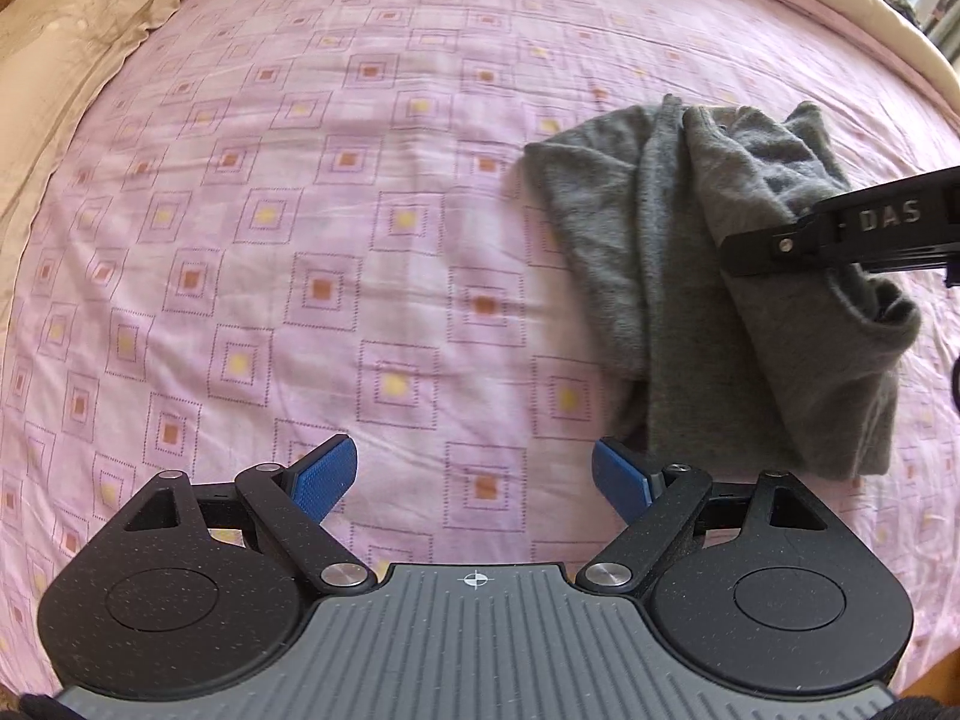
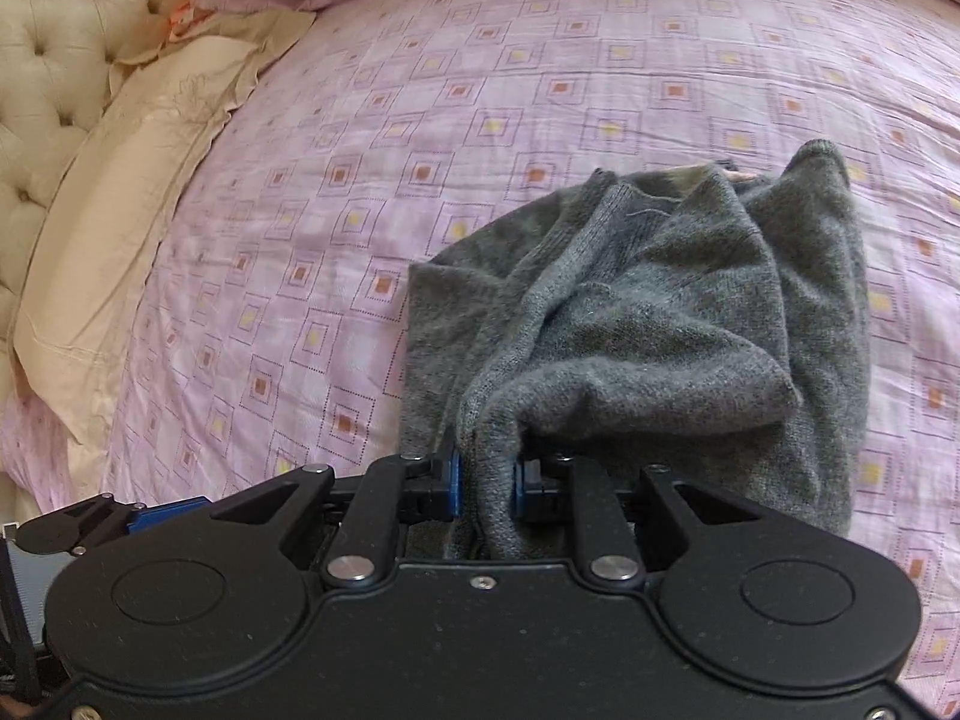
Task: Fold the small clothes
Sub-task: 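Fold the side edge over the bundle with the right gripper, then open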
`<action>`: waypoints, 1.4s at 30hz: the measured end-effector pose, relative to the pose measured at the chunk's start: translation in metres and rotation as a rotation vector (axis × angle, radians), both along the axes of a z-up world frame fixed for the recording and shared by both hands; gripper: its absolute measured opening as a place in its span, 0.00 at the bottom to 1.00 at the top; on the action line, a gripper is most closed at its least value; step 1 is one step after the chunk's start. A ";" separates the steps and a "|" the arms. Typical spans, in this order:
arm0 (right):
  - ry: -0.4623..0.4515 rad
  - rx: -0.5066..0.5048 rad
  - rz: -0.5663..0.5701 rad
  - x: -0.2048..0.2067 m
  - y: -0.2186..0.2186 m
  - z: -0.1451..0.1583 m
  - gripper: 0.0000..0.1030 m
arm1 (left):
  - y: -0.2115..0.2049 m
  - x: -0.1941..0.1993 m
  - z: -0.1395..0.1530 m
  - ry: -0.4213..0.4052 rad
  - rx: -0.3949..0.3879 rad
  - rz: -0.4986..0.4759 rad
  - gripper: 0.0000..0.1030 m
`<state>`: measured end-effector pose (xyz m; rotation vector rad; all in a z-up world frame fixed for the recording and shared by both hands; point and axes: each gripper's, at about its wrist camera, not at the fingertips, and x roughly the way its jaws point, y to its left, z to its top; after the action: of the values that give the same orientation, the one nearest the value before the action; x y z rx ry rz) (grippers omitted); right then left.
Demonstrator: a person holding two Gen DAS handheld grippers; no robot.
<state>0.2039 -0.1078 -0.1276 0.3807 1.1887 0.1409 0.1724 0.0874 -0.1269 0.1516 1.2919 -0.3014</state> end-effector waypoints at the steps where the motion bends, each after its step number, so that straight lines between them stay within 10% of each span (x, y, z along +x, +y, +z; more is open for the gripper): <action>1: 0.006 -0.002 0.004 0.002 0.004 -0.002 0.25 | 0.001 0.000 -0.001 0.003 0.000 0.002 0.83; 13: -0.163 0.142 0.005 -0.020 -0.008 0.033 0.47 | 0.006 0.010 0.004 0.008 -0.021 -0.011 0.83; 30: -0.153 0.074 -0.217 -0.077 -0.081 0.022 0.47 | -0.068 0.043 0.031 -0.107 -0.148 -0.133 0.83; 35: -0.177 0.065 -0.204 -0.061 -0.085 0.022 0.47 | -0.076 0.064 0.002 -0.127 -0.154 -0.049 0.83; 38: -0.193 0.067 -0.178 -0.042 -0.086 0.024 0.53 | -0.076 0.087 -0.032 -0.005 -0.086 0.005 0.83; 42: -0.210 0.062 -0.130 -0.013 -0.085 0.023 0.54 | -0.061 0.101 -0.036 0.055 -0.201 0.111 0.83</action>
<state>0.1910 -0.1923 -0.1046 0.4850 0.9508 0.1022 0.2732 0.0266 -0.1625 -0.0996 1.3112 -0.3406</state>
